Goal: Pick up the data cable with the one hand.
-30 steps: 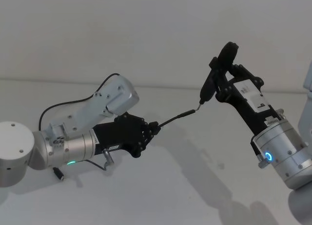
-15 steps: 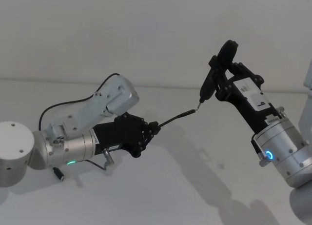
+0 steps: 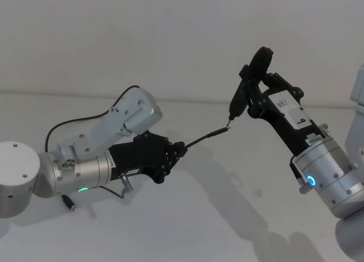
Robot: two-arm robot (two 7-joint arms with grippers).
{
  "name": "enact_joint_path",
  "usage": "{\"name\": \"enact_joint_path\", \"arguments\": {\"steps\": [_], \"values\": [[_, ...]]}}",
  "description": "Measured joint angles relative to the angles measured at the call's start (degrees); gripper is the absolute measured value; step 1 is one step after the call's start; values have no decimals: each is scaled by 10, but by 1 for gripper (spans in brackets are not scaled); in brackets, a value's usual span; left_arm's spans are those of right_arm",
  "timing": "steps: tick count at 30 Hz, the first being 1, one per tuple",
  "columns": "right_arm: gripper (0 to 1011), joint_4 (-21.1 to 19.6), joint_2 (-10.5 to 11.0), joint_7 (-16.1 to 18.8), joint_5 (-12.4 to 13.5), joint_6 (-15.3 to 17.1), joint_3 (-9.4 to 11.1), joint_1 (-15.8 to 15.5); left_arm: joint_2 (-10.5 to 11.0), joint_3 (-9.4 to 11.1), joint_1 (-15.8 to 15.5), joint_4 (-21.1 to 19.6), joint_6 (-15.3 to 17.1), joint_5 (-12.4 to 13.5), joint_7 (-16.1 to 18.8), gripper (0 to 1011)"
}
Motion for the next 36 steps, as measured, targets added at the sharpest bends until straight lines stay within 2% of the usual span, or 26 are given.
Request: {"name": "enact_joint_path", "arguments": {"steps": [36], "values": [[268, 4, 3, -3, -3, 4, 7, 0, 0, 0, 0, 0, 0, 0, 0, 35]]}}
